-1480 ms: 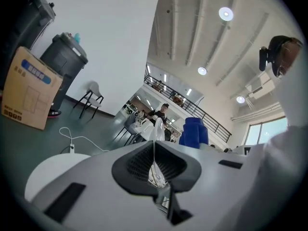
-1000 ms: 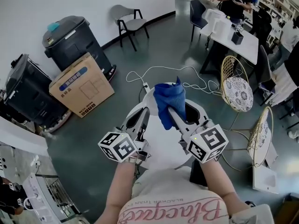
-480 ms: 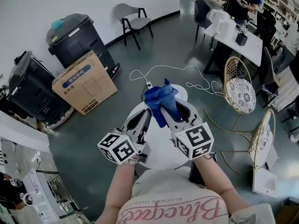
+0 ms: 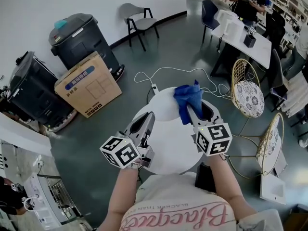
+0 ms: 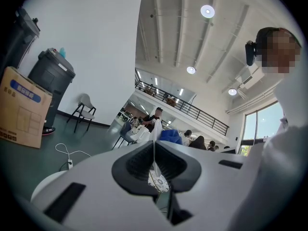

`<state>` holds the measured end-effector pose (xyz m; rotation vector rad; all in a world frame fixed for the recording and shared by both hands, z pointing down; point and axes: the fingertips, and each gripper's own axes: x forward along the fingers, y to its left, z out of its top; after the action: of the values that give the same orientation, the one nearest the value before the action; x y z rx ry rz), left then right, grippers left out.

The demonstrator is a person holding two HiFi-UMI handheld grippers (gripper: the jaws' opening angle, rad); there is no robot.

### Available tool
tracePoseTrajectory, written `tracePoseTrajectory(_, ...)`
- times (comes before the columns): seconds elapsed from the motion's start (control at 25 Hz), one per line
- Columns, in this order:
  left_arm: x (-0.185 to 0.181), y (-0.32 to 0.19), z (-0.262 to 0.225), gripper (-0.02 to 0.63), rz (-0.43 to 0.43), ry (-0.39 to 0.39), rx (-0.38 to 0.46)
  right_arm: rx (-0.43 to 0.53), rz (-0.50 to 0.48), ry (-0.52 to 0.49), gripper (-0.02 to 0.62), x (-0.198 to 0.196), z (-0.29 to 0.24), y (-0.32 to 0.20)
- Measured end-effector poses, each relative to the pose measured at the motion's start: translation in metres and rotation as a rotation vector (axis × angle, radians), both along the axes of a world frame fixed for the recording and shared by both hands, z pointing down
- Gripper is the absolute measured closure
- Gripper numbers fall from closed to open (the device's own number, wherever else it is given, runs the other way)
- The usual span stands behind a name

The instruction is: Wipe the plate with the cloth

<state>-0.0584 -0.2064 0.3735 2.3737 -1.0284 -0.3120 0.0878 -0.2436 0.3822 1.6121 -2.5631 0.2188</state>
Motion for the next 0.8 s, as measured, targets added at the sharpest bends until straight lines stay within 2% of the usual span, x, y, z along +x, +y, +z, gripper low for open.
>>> tracePoseTrajectory(0.2,0.001,0.0,0.001,0.591,0.001,-0.046,0.022,-0.036,0.071,-0.01,0.448,0.03,0.008,0.002)
tracePoseTrajectory(0.36,0.004,-0.003,0.005,0.591,0.007,-0.152,0.102,0.0,0.03,-0.042,0.448,0.029,-0.008,0.01)
tracePoseTrajectory(0.6,0.01,-0.004,0.003,0.591,-0.012,-0.419,0.362,0.027,-0.079,-0.057,0.448,0.018,-0.031,0.018)
tracePoseTrajectory(0.72,0.01,0.0,-0.008,0.591,-0.014,-0.487,0.498,0.039,-0.119,-0.038,0.448,0.016,-0.042,0.02)
tracePoseTrajectory(0.8,0.01,0.003,-0.021,0.591,-0.024,-0.489,0.588,0.05,-0.141,-0.03,0.448,0.015,-0.05,0.021)
